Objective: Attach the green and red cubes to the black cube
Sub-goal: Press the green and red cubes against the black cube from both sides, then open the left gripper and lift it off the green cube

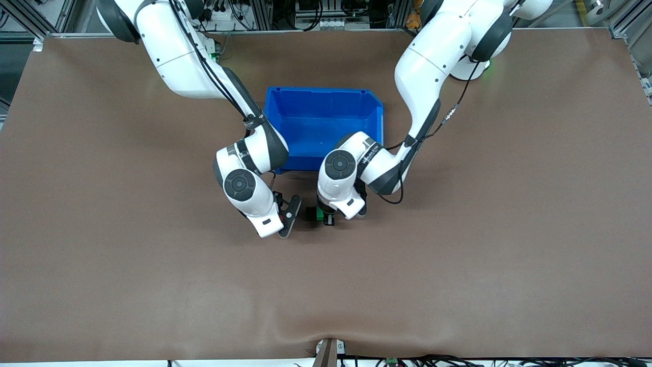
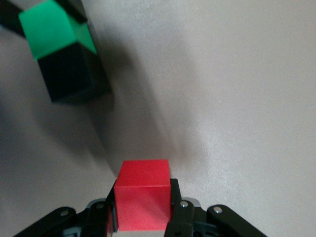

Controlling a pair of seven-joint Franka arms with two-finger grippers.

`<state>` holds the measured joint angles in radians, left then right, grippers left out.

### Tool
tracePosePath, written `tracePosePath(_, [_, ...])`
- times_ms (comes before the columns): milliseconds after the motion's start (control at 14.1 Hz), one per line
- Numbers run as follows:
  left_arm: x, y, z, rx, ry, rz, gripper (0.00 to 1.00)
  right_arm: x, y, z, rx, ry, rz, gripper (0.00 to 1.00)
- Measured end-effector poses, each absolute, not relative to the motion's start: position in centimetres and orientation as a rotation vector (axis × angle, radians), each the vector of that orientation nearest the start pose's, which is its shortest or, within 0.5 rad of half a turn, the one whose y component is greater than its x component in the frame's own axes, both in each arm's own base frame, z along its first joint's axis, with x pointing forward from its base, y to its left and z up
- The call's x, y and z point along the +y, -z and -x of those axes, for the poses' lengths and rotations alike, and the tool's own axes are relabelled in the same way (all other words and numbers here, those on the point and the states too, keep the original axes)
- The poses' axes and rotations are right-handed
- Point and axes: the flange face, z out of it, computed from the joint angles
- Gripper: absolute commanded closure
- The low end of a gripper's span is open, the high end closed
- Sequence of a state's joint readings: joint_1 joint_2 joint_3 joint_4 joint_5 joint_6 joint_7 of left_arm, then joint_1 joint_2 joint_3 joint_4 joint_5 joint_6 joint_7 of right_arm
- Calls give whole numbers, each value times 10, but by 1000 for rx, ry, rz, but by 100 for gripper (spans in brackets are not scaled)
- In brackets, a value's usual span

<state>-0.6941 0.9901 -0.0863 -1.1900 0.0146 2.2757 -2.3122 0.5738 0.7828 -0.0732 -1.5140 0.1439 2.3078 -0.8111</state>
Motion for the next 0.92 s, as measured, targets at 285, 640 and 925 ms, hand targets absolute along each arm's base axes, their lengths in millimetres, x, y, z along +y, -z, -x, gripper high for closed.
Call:
tracePosePath(285, [-536, -189, -553, -2275, -92, 2309, 58, 354, -194, -618, -1795, 22, 2513, 100])
tracePosePath(640, [-533, -193, -560, -2290, -80, 2307, 0, 354, -195, -618, -1795, 24, 2514, 100])
tracePosePath(925, [-523, -231, -579, -2315, -72, 2305, 0, 355, -196, -619, -1800, 27, 2510, 100])
